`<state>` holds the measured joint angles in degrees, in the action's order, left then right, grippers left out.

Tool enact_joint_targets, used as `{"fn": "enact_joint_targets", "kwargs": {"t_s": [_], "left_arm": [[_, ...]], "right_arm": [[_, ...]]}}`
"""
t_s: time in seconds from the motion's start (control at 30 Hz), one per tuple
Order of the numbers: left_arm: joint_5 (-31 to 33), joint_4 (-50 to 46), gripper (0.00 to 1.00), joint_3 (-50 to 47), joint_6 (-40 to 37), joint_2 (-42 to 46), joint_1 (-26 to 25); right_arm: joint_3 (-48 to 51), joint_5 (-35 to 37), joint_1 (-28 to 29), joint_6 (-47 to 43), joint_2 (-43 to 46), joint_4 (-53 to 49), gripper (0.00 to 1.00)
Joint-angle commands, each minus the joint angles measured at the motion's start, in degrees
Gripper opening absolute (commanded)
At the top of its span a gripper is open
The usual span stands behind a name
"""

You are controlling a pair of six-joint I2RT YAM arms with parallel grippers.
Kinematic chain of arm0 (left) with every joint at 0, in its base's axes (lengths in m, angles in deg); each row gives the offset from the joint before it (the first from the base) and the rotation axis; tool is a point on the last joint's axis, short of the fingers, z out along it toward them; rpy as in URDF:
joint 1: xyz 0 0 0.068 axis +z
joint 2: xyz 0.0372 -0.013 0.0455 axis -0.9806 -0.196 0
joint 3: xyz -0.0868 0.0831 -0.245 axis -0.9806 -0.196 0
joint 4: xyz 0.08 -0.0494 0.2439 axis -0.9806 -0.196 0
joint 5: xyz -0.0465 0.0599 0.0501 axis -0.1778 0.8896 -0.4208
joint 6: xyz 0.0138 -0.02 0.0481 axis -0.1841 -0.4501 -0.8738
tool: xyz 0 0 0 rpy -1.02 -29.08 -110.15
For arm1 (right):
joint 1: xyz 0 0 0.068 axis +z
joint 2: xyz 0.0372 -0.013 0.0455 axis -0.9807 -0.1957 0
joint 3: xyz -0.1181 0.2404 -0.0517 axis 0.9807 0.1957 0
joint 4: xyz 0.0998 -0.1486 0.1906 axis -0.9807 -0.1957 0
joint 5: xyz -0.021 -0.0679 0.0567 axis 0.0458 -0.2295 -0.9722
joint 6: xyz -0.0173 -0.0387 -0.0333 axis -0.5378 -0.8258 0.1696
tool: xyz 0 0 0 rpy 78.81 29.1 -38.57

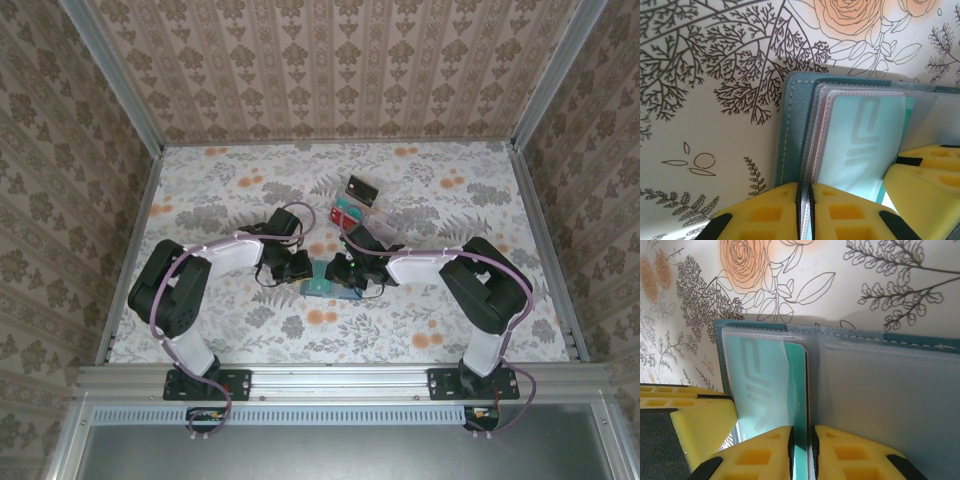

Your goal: Take the credit cards out of the card holder

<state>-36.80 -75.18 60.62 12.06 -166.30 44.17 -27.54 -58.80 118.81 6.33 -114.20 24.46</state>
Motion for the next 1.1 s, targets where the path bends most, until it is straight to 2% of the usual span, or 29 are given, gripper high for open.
{"fn": "enact_joint_targets", "kwargs": {"t_s": [0.0, 0.1, 0.33, 0.53, 0.87, 1.07], "left_arm": [[-0.8, -0.7, 0.13, -1.6, 0.2, -2.2, -1.0], [-0.7, -0.8, 0.13, -1.8, 0.1, -2.5, -1.0], [1.4, -2.4, 0.13, -1.6, 0.0, -2.0, -1.1], [4.6, -4.9, 0.13, -0.9, -0.3, -1.5, -0.9], [4.9, -5.8, 0.16, 0.4, -0.9, -1.2, -0.6], [4.1, -5.4, 0.16, 0.7, -0.9, -1.7, -0.7]], "right_arm": [[0.6, -1.7, -0.2, -1.4, -2.0, 0.6, 0.22], [1.0, -2.5, -0.2, -1.6, -1.6, 2.2, 0.20], [2.3, -2.2, -0.5, -2.7, 0.2, 3.0, 0.07], [3.5, -1.0, -1.4, -3.6, 2.8, 1.6, 0.04], [6.9, 1.2, -2.2, -2.5, 4.9, 1.0, 0.05], [7.2, -5.8, -2.4, -2.6, 4.8, 7.4, 0.18]]}}
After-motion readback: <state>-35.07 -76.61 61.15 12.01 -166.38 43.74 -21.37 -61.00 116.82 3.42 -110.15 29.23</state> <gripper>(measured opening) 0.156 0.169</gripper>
